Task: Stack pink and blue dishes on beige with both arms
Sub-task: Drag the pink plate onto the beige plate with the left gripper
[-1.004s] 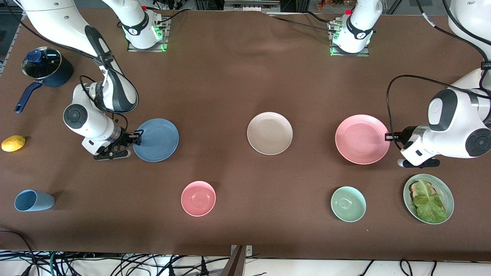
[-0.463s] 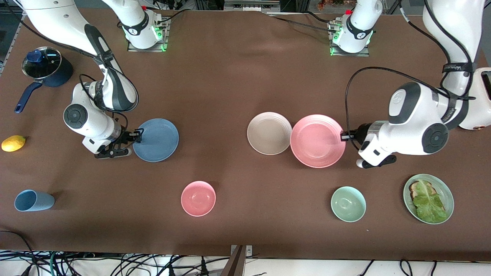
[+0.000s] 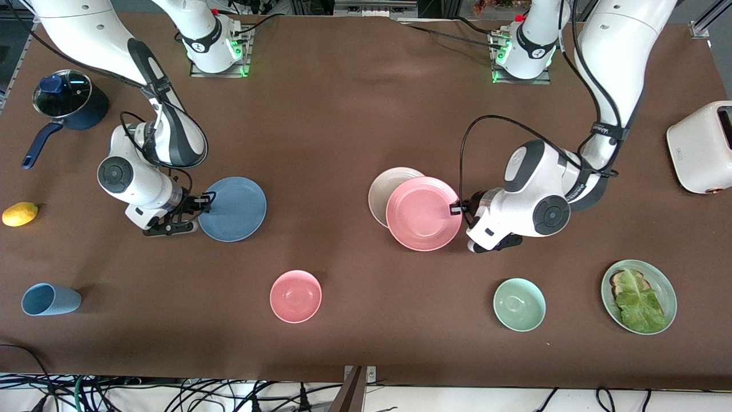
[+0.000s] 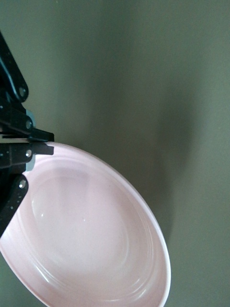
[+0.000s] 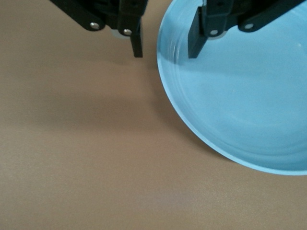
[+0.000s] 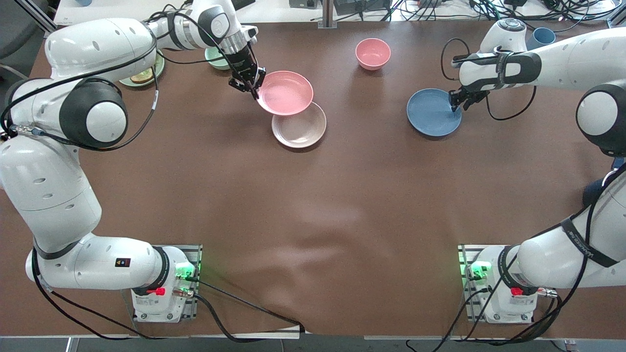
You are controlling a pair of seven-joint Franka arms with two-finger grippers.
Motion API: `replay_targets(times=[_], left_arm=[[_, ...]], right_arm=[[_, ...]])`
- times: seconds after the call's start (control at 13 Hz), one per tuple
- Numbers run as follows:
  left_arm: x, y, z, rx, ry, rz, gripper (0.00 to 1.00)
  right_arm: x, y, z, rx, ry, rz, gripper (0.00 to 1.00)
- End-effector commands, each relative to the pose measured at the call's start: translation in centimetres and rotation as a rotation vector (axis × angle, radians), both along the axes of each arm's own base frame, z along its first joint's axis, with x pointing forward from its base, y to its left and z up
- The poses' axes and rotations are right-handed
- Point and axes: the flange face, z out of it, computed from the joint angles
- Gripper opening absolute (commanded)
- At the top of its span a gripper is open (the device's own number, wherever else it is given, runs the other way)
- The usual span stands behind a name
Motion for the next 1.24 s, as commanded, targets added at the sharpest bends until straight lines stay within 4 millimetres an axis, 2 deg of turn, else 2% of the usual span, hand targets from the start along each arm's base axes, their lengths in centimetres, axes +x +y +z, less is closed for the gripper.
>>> replay_targets(times=[0.0, 0.08, 0.23, 0.31, 0.39, 0.62, 0.69, 0.77, 0.85, 0.93, 1.0, 1.16], left_arm=[[0.0, -2.2, -0.6, -0.008, 0.023, 0.020, 0.00], [-0.7, -3.4, -1.1, -0.008, 0.032, 0.002, 0.00], [-1.2, -4.6, -1.2, -0.008, 0.038, -0.007, 0.00], [-1.3, -4.9, -1.2, -0.008, 0.039, -0.008, 0.00], [-2.1, -6.2, -1.4, -0.003, 0.044, -0.027, 0.00], [-2.5, -6.7, -2.2, 0.003, 0.055, -0.036, 0.00], [-2.5, -6.7, -2.5, 0.005, 0.056, -0.044, 0.22], [-2.4, -6.3, -2.5, 0.001, 0.055, -0.051, 0.59], [-2.4, -6.2, -2.5, 0.004, 0.056, -0.049, 0.92], [-2.3, -6.2, -2.4, 0.013, 0.054, -0.044, 1.00], [-2.2, -6.0, -1.9, 0.023, 0.041, -0.046, 1.00], [-1.1, -3.9, -0.7, 0.057, 0.005, -0.049, 1.00]], right_arm=[[-0.2, 0.3, 0.0, 0.015, -0.009, -0.007, 0.37], [-0.3, 0.2, -0.1, 0.016, -0.007, -0.011, 0.31], [-0.3, 0.2, -0.1, 0.016, -0.007, -0.012, 0.18], [-0.3, 0.2, -0.3, 0.016, -0.004, -0.012, 0.17], [-0.3, 0.2, -0.5, 0.016, -0.005, -0.012, 0.17], [-0.3, 0.1, -0.8, 0.016, -0.007, -0.012, 0.19], [-0.3, 0.1, -0.8, 0.016, -0.006, -0.013, 0.18], [-0.3, 0.2, -1.0, 0.017, -0.005, -0.012, 0.17], [-0.3, 0.2, -0.9, 0.017, -0.007, -0.012, 0.12], [-0.3, 0.2, -0.8, 0.017, -0.007, -0.010, 0.04], [-0.1, 0.2, -0.4, 0.017, -0.013, -0.007, 0.00], [0.4, 0.2, 0.8, 0.018, -0.028, -0.002, 0.00]])
